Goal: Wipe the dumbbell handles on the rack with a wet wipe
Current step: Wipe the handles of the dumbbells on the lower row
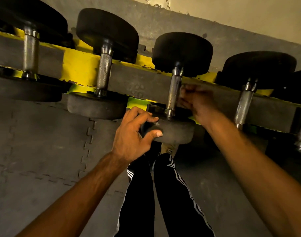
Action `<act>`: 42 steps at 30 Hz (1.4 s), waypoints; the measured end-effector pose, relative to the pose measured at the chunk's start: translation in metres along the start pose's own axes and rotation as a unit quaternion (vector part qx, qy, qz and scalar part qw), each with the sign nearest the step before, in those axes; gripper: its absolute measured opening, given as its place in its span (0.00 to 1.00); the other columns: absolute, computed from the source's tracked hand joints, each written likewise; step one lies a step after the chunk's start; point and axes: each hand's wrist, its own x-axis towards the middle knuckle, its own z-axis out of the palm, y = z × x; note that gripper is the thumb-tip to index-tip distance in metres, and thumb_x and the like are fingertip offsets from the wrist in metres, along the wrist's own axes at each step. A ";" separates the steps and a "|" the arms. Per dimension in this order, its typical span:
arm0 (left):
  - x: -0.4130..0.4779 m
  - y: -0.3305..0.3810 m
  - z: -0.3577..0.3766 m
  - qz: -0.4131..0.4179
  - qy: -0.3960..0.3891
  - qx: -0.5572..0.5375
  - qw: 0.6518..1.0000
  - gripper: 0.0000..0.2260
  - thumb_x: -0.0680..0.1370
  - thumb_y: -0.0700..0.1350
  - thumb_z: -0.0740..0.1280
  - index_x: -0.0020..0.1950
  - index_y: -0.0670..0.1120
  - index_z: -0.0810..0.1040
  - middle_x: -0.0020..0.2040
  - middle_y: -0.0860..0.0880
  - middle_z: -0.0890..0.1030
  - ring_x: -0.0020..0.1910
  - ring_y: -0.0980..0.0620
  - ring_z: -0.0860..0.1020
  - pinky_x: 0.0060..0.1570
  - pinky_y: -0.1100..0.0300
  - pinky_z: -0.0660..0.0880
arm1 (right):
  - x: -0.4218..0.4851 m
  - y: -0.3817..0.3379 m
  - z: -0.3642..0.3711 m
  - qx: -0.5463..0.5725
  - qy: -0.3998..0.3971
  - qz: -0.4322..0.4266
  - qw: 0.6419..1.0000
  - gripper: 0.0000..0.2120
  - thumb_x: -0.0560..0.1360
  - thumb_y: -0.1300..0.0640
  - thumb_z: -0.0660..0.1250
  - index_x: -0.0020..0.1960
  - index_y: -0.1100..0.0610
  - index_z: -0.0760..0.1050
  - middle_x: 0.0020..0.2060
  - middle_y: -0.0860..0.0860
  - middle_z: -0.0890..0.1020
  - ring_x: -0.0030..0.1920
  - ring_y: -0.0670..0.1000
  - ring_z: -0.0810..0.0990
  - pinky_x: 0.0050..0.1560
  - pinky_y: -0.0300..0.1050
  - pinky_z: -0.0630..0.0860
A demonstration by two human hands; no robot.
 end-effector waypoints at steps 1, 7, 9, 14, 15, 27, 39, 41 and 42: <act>-0.001 0.000 0.000 -0.001 0.002 0.003 1.000 0.15 0.70 0.52 0.77 0.54 0.49 0.82 0.52 0.50 0.77 0.57 0.46 0.78 0.54 0.49 0.76 | -0.006 0.009 -0.005 -0.064 0.001 -0.003 0.998 0.08 0.74 0.63 0.72 0.45 0.49 0.80 0.47 0.48 0.84 0.52 0.50 0.82 0.59 0.51 0.78; 0.001 0.005 -0.003 -0.013 -0.016 -0.001 1.000 0.15 0.70 0.55 0.76 0.54 0.53 0.81 0.52 0.51 0.77 0.57 0.48 0.77 0.53 0.49 0.77 | -0.023 0.010 -0.005 -0.332 0.013 -0.252 0.909 0.09 0.73 0.58 0.74 0.52 0.49 0.82 0.48 0.43 0.82 0.51 0.41 0.80 0.56 0.38 0.76; 0.004 0.005 -0.007 -0.009 -0.027 0.003 1.000 0.15 0.70 0.55 0.76 0.53 0.51 0.81 0.52 0.52 0.77 0.56 0.48 0.77 0.52 0.49 0.77 | -0.020 0.004 -0.002 -0.405 0.011 -0.346 0.846 0.11 0.75 0.58 0.72 0.57 0.53 0.82 0.53 0.49 0.83 0.54 0.48 0.80 0.57 0.45 0.77; 0.013 0.004 -0.014 0.002 -0.064 0.036 0.997 0.17 0.69 0.58 0.75 0.52 0.49 0.83 0.50 0.53 0.77 0.54 0.50 0.76 0.50 0.50 0.77 | -0.004 0.000 0.006 -0.453 0.089 -0.431 0.775 0.09 0.77 0.59 0.69 0.56 0.58 0.82 0.58 0.54 0.81 0.61 0.55 0.76 0.62 0.46 0.73; 0.014 0.004 -0.015 0.007 -0.068 0.037 0.997 0.17 0.69 0.58 0.75 0.52 0.49 0.83 0.50 0.53 0.77 0.54 0.50 0.76 0.49 0.49 0.77 | -0.004 0.004 0.006 -0.483 0.068 -0.449 0.749 0.09 0.76 0.61 0.69 0.55 0.59 0.82 0.58 0.54 0.82 0.61 0.56 0.76 0.62 0.46 0.72; 0.027 0.008 -0.025 0.017 -0.122 0.046 0.991 0.17 0.69 0.61 0.74 0.51 0.51 0.82 0.49 0.54 0.77 0.52 0.52 0.76 0.48 0.51 0.77 | -0.009 -0.025 0.048 -0.746 0.027 -0.324 0.581 0.13 0.80 0.58 0.59 0.60 0.57 0.77 0.58 0.60 0.80 0.58 0.61 0.77 0.52 0.49 0.72; 0.028 0.004 -0.025 0.017 -0.124 0.038 0.991 0.17 0.69 0.59 0.75 0.52 0.51 0.82 0.50 0.53 0.77 0.53 0.52 0.76 0.48 0.49 0.77 | -0.027 -0.038 0.082 -0.842 -0.019 -0.251 0.478 0.12 0.79 0.60 0.62 0.61 0.57 0.78 0.57 0.57 0.81 0.59 0.60 0.79 0.48 0.49 0.74; 0.028 0.004 -0.026 0.017 -0.124 0.040 0.991 0.17 0.69 0.59 0.75 0.52 0.52 0.82 0.50 0.54 0.77 0.53 0.53 0.75 0.47 0.49 0.77 | -0.027 -0.029 0.088 -0.847 -0.066 -0.241 0.469 0.12 0.78 0.57 0.63 0.59 0.56 0.78 0.57 0.55 0.81 0.59 0.59 0.80 0.45 0.48 0.70; 0.028 0.004 -0.026 0.016 -0.124 0.039 0.991 0.17 0.69 0.59 0.75 0.52 0.52 0.82 0.50 0.54 0.77 0.53 0.53 0.75 0.47 0.49 0.77 | -0.026 -0.029 0.088 -0.843 -0.068 -0.239 0.478 0.12 0.78 0.58 0.62 0.59 0.56 0.79 0.57 0.55 0.82 0.59 0.59 0.80 0.44 0.47 0.69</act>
